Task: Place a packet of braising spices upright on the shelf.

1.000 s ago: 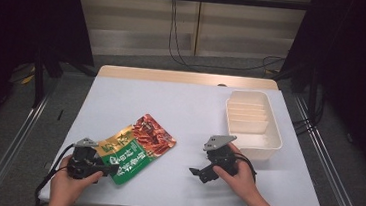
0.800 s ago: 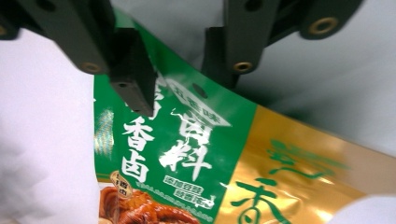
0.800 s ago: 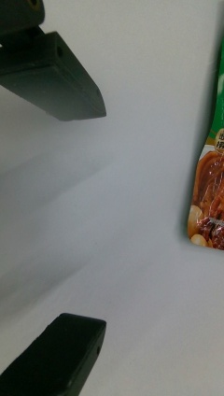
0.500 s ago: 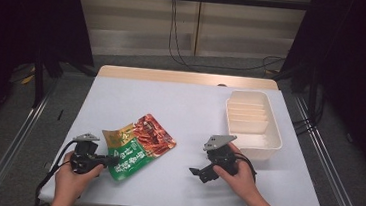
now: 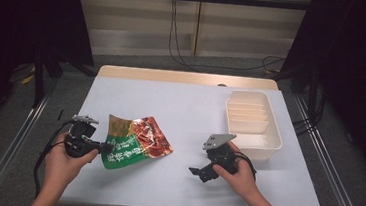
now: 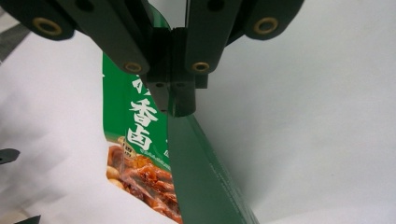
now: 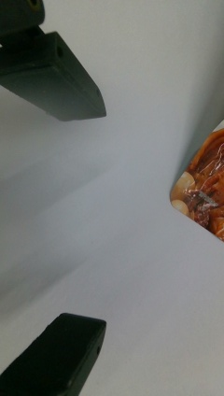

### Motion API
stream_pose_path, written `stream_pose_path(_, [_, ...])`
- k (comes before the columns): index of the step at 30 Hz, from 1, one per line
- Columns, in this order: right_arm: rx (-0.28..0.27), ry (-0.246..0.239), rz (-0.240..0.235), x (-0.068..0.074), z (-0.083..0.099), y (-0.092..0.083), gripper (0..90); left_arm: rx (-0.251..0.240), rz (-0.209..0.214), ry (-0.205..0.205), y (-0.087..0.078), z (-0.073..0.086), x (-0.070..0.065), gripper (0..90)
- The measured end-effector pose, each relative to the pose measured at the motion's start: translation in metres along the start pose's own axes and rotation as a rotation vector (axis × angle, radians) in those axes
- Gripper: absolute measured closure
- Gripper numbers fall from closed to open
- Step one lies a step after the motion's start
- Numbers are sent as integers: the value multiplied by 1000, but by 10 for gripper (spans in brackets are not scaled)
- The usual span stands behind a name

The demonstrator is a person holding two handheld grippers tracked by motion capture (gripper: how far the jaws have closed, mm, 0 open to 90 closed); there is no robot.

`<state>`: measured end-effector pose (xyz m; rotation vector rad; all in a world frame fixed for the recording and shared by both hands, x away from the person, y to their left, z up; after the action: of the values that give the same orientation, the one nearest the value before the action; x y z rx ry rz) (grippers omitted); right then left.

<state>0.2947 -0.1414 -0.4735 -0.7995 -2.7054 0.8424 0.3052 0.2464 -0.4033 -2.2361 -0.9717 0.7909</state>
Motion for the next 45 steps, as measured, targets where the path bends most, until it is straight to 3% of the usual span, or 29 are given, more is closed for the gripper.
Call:
stream_pose_path(12, [-6, 0, -29, 2, -10, 3, 7, 38, 12, 37, -13, -32, -7, 900])
stream_pose_path(20, [-18, -5, -44, -2, -20, 4, 8, 64, 37, 102, -17, -62, -18, 900])
stream_pose_path(23, [-17, -4, -53, -3, -24, 4, 8, 60, 47, 106, -18, -69, -22, 900])
stream_pose_path(33, [-25, -9, -74, -6, -42, 1, 8, 80, 85, 188, -23, -99, -38, 900])
stream_pose_path(44, [-23, -4, -97, -9, -56, 2, 10, 117, 102, 272, -22, -122, -58, 900])
stream_pose_path(45, [-18, -20, -98, -10, -60, 1, 10, 119, 104, 290, -20, -126, -62, 900])
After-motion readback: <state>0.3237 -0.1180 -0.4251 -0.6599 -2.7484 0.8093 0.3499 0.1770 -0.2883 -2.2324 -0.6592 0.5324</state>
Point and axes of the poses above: each handheld gripper's, and its own axes: y roughly forward along the jaws, z roughly out of its underside, x roughly to its left, the point moved 1 cm from there along y, roughly forward along the jaws, and after that the axes turned 9 degrees about -x, right-handed, at the moved point
